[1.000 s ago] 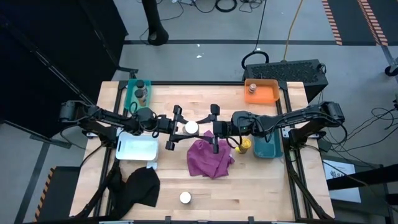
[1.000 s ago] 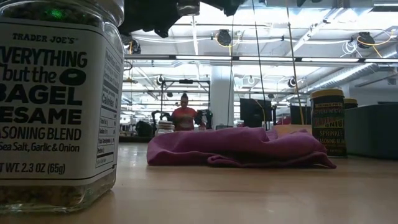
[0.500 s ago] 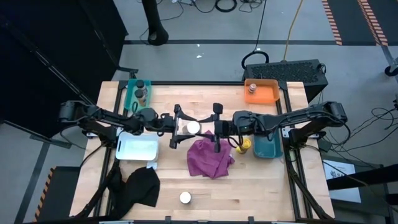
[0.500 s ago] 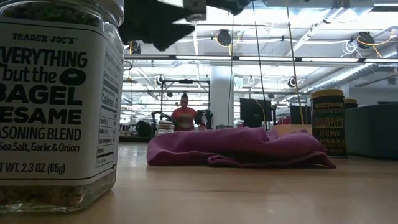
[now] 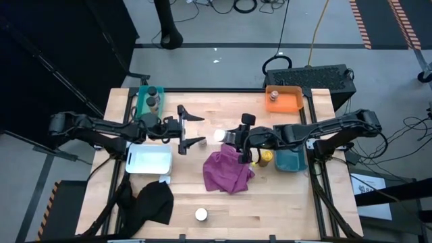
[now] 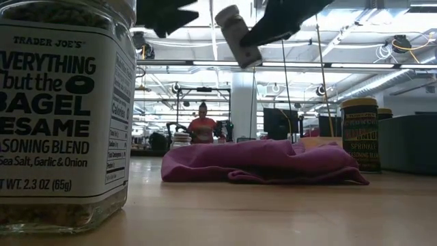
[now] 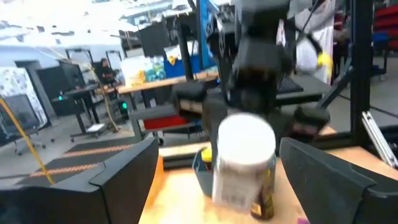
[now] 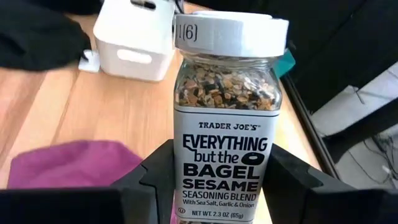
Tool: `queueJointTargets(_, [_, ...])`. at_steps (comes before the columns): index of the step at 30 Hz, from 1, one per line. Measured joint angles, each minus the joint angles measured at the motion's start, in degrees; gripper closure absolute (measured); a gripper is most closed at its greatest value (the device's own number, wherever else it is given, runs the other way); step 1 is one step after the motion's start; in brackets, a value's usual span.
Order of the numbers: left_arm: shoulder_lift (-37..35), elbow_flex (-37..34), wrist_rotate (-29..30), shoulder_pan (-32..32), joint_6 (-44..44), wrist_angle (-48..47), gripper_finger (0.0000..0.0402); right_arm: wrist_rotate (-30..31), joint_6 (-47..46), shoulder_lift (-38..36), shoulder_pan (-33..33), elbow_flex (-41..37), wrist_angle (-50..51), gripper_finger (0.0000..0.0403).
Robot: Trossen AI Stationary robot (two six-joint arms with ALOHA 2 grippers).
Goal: Sort spices by type
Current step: Put the top white seasoning bottle into the white bin
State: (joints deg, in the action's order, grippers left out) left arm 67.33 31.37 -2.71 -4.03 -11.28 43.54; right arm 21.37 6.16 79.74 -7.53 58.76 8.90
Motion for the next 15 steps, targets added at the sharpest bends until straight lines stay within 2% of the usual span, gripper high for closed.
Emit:
queueJointTargets(7, [3.1, 4.5, -1.7, 0.8, -0.3, -5.8, 0.0059, 0.0, 0.3, 1.4, 0.4, 0.1, -0.8, 0.0241])
queueJointTargets(15, [8.1, 8.0, -1.7, 1.9, -3.0, -7.0, 0.0059, -0.3, 0.3, 1.4, 0.4, 0.1, -0.6, 0.0241])
